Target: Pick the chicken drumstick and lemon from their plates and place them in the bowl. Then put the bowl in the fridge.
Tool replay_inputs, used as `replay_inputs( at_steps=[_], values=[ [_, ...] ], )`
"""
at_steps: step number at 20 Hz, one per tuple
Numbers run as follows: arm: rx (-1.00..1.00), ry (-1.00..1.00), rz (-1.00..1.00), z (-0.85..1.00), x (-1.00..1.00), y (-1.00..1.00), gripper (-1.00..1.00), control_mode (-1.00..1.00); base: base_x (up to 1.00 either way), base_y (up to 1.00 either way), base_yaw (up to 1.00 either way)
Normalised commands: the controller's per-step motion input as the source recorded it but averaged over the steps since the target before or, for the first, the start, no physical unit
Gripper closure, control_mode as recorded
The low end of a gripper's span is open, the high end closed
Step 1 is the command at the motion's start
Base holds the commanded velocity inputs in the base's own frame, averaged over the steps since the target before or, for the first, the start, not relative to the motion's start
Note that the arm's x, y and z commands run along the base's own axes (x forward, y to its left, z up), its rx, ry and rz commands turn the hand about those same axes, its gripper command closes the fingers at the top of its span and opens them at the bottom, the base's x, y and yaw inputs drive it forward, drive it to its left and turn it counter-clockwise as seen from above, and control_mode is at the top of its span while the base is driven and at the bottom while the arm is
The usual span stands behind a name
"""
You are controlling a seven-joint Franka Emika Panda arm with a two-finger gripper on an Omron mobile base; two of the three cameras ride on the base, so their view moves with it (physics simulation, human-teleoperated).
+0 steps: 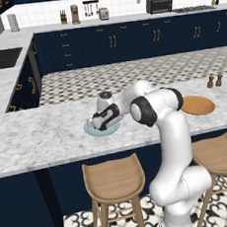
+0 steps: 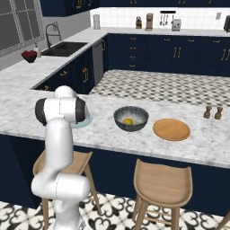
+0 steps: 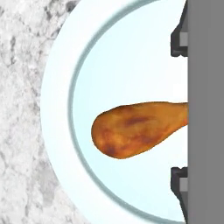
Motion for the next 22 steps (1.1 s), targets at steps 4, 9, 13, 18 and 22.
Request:
replay_inputs(
  at_steps=[4, 9, 13, 18, 22],
  values=[
    [0.00, 0.00, 0.00, -0.28, 0.31, 0.03, -1.00, -1.00, 0.00, 0.00, 0.00],
    [0.00, 0.00, 0.00, -0.18, 0.11, 0.05, 1.00, -1.00, 0.00, 0.00, 0.00],
    [0.00, -0.02, 0.00, -0.05, -0.25, 0.00, 1.00, -1.00, 0.00, 0.00, 0.00],
    [0.00, -0.09, -0.01, 0.25, -0.81, -0.07, 1.00, -1.00, 0.00, 0.00, 0.00],
    [0.00, -0.12, -0.05, 0.88, -1.00, -0.20, 1.00, -1.00, 0.00, 0.00, 0.00]
  ],
)
